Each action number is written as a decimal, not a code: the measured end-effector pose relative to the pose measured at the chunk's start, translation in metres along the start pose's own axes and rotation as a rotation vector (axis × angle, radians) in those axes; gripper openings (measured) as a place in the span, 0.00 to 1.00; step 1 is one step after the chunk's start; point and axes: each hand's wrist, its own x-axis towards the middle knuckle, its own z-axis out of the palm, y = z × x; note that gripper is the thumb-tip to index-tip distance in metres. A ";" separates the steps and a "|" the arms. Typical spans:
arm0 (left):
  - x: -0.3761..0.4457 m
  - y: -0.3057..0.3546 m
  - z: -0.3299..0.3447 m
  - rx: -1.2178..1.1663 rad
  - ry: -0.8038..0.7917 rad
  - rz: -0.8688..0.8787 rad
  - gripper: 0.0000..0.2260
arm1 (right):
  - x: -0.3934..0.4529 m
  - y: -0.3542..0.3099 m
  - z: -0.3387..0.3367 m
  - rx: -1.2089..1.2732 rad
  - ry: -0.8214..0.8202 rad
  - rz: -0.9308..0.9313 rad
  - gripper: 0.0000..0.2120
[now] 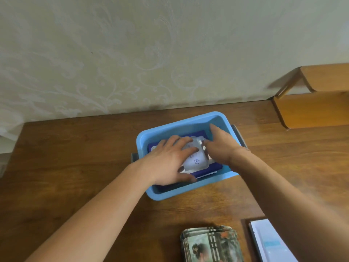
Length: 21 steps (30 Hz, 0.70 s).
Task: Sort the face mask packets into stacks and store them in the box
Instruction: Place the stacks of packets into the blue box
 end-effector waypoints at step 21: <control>-0.144 0.129 0.121 -1.945 -0.025 -1.148 0.12 | -0.205 0.160 0.113 0.530 -0.035 0.489 0.31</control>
